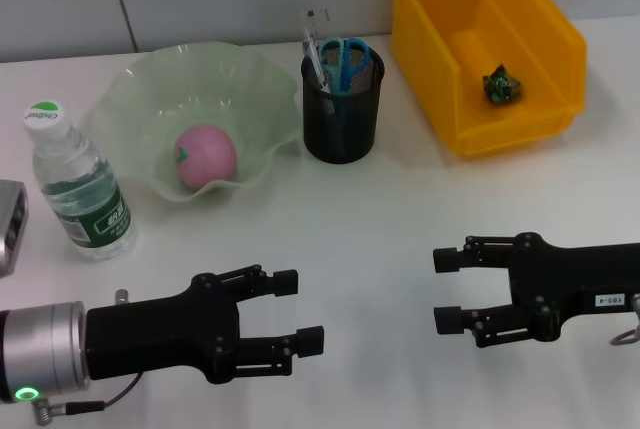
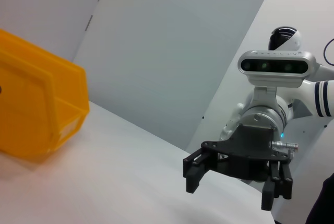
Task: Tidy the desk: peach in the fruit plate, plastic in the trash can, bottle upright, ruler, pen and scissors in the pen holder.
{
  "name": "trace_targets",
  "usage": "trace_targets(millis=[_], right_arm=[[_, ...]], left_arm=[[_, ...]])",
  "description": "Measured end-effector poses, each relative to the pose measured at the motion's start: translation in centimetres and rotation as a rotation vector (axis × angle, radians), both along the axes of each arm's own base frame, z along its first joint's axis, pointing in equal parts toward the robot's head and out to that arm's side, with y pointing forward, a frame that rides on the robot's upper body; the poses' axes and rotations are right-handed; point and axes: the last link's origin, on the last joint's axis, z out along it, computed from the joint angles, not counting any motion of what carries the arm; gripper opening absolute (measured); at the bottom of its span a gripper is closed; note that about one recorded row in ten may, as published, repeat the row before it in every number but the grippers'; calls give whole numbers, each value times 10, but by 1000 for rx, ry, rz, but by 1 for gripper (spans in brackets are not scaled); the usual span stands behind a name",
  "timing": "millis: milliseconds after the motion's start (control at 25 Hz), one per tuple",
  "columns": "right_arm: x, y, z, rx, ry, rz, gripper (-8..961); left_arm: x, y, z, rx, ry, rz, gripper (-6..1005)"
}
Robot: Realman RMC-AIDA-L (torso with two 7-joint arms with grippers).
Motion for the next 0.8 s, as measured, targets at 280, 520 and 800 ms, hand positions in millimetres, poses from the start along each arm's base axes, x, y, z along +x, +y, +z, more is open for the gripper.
trace_targets(millis=[280,520,800], right_arm=[[-1,0,-1,0,2,2,820],[-3,0,-3,-3,6,4,820],[-3,1,-3,-2,5,6,820]], left_arm=[[-2,1,6,0,4,-8,866],[-4,1,10,-2,7,-16,866],[-4,1,11,-5,8,-21,866]])
